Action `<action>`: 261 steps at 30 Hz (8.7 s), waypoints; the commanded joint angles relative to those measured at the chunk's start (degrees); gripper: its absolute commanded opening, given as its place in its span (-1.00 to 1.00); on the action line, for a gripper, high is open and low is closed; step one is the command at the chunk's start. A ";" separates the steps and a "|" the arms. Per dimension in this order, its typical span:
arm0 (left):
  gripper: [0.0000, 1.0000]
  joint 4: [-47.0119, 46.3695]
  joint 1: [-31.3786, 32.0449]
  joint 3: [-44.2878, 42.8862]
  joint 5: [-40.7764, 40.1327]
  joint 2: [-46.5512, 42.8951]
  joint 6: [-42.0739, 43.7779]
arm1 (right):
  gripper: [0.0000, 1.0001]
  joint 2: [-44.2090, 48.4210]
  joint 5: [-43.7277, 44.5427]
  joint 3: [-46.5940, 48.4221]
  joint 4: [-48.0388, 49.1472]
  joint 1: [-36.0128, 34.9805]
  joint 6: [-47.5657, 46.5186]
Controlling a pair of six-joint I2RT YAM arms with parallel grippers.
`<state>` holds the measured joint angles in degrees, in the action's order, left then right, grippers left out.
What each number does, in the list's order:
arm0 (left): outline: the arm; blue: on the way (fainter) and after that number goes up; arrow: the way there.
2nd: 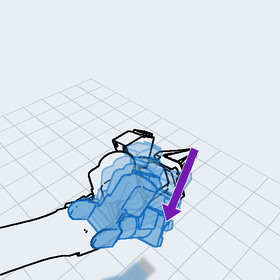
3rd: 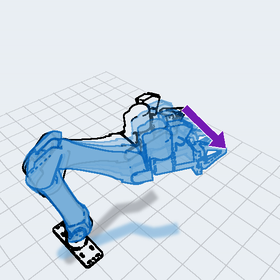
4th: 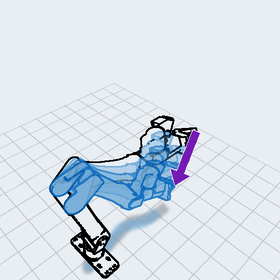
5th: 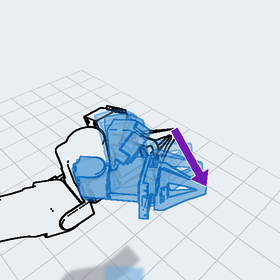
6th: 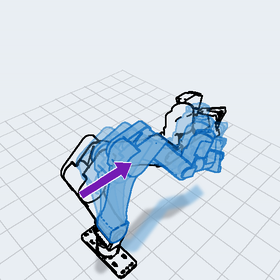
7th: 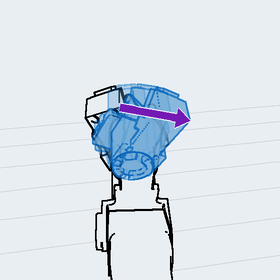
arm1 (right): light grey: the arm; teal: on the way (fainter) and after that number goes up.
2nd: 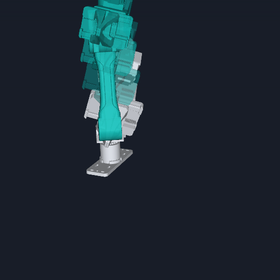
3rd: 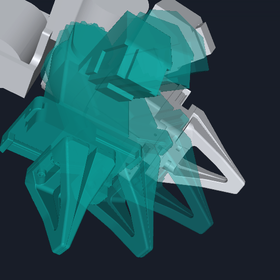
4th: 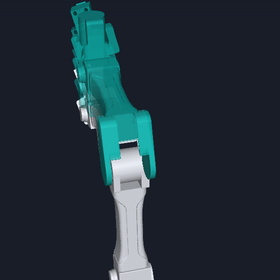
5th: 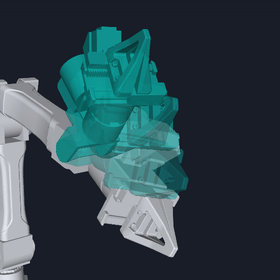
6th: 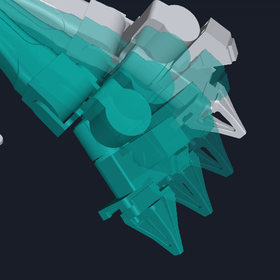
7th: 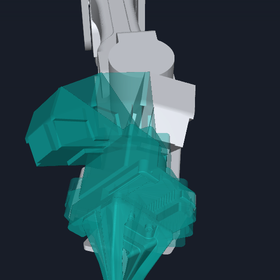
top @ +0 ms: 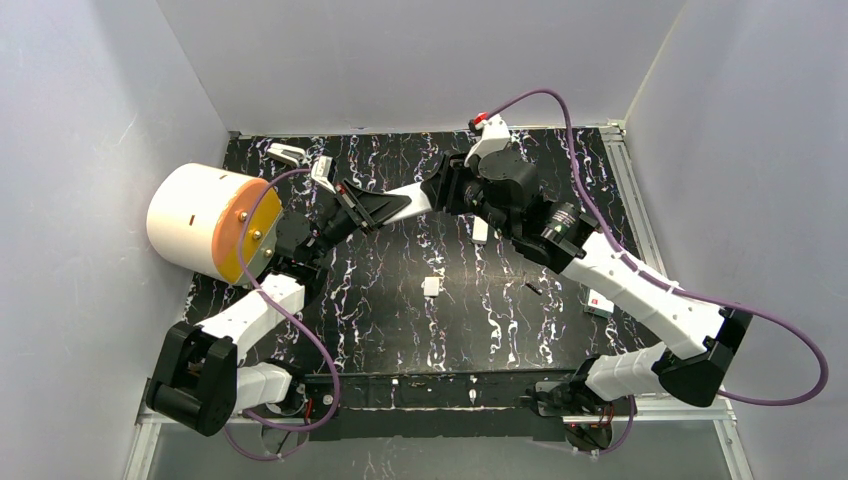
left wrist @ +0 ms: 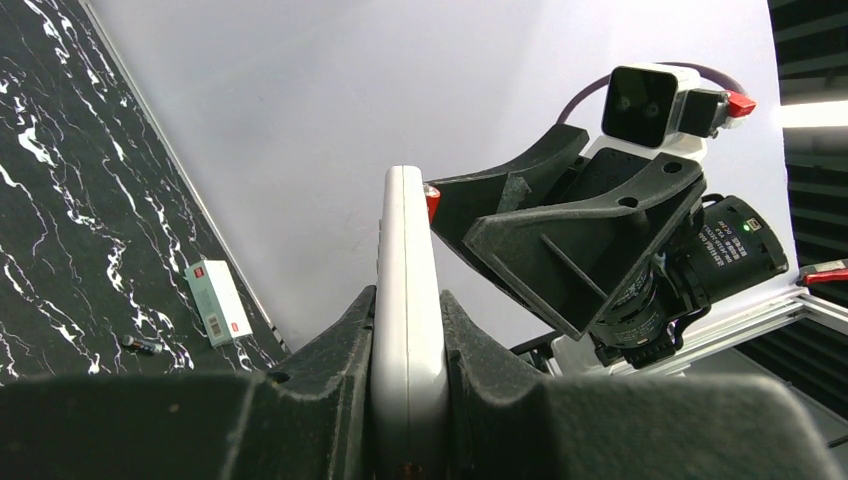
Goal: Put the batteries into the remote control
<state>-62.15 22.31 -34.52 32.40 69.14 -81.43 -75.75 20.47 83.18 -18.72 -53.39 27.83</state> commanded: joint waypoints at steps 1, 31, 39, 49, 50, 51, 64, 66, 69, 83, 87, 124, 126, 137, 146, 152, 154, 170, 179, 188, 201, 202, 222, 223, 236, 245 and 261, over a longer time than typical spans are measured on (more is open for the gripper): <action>-1.00 -6.71 0.07 -2.39 0.83 -2.22 -0.23 | 0.03 0.87 5.48 1.15 -2.83 1.07 -2.09; -1.00 -6.50 -0.01 -4.15 1.26 -1.75 0.12 | 0.94 17.59 8.11 -28.14 28.79 1.09 49.71; -1.00 -6.57 0.03 -4.14 1.47 -1.56 0.11 | 0.95 16.55 7.30 -29.58 34.43 1.15 52.73; -1.00 -6.56 -0.02 -4.24 2.22 -1.38 0.38 | 0.95 12.68 1.88 -27.24 36.73 2.03 52.01; -1.00 -6.57 0.08 -4.24 2.29 -1.45 0.46 | 0.95 12.50 1.78 -27.05 36.81 2.12 51.95; -1.00 -6.59 0.00 -4.24 2.38 -1.40 0.48 | 0.94 12.30 1.66 -26.92 36.89 2.15 51.84; -1.00 -6.61 0.06 -3.63 4.23 -1.38 1.74 | 0.76 9.27 -2.65 -24.55 37.11 3.77 52.06; -1.00 -6.63 0.00 -3.45 4.25 -1.34 1.84 | 0.70 8.97 -3.18 -24.38 36.96 4.07 51.90; -1.00 -6.67 0.06 -3.27 4.25 -1.21 1.97 | 0.59 8.65 -3.87 -24.29 37.15 4.30 51.91; -1.00 -6.65 0.00 -2.84 3.51 -1.72 1.10 | 0.13 8.07 -6.68 -25.51 38.56 5.29 53.23; -1.00 -6.61 0.02 -2.72 2.99 -1.84 0.73 | 0.03 8.16 -6.76 -25.82 38.74 5.36 53.30; -1.00 10.24 -0.07 -8.72 -2.07 -6.81 -14.99 | -0.36 7.98 -5.18 -28.15 42.78 5.62 38.21; -1.00 11.28 -0.06 -8.49 -1.80 -6.91 -13.48 | -0.03 8.12 -5.13 -27.03 41.71 6.04 39.22; -1.00 13.86 -0.05 -5.23 -0.03 -6.42 -6.73 | 0.63 8.00 -13.57 -24.17 42.91 11.82 42.64; -1.00 13.85 -0.07 -5.86 0.44 -5.57 -6.10 | 0.38 7.35 -22.24 -26.89 46.77 13.15 42.01; -1.00 13.87 -0.07 -6.91 0.56 -4.90 -6.29 | 0.00 8.34 -23.97 -27.41 45.99 13.13 39.57; -1.00 13.84 -0.07 -7.00 0.47 -4.73 -6.45 | -0.08 8.93 -23.98 -27.68 45.42 13.14 38.45; -1.00 13.84 -0.06 -7.22 0.55 -4.92 -7.31 | -0.50 9.42 -26.27 -28.24 43.66 13.19 31.99; -1.00 13.84 -0.07 -7.51 0.67 -4.65 -7.36 | -0.66 8.81 -26.39 -28.26 44.23 13.19 28.63; -1.00 13.90 -0.10 -7.14 0.94 -4.59 -6.01 | 0.38 10.91 -20.74 -24.92 41.07 13.46 26.34; -1.00 33.60 -0.82 -5.52 10.75 -9.72 29.65 | 0.43 9.84 9.82 -11.25 -10.80 18.09 1.51; -1.00 34.78 -0.82 -5.68 12.12 -9.99 31.68 | 0.43 9.24 9.21 -11.31 -12.43 19.51 0.15; -1.00 43.87 -0.82 -9.08 15.61 -8.34 40.93 | 0.29 -9.58 -11.34 -22.32 -25.87 29.62 -26.44; -1.00 43.87 -0.80 -9.19 15.59 -8.33 41.06 | 0.28 -10.58 -11.06 -22.38 -26.22 29.47 -26.85; -1.00 43.81 -0.90 -8.98 13.65 -8.67 41.92 | -0.03 -18.40 -11.08 -22.72 -26.61 27.64 -29.39; -1.00 43.72 -0.88 -8.99 13.89 -9.04 41.81 | -0.07 -22.85 -8.72 -22.77 -24.65 27.56 -29.46; -1.00 43.52 -0.94 -8.61 13.38 -9.45 41.38 | -0.29 -26.35 -12.65 -22.44 -23.90 27.52 -22.27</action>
<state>-17.56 21.58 -41.41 45.58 61.08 -40.47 -100.66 8.84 61.34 -46.33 -25.67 2.42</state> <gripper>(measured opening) 0.188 0.301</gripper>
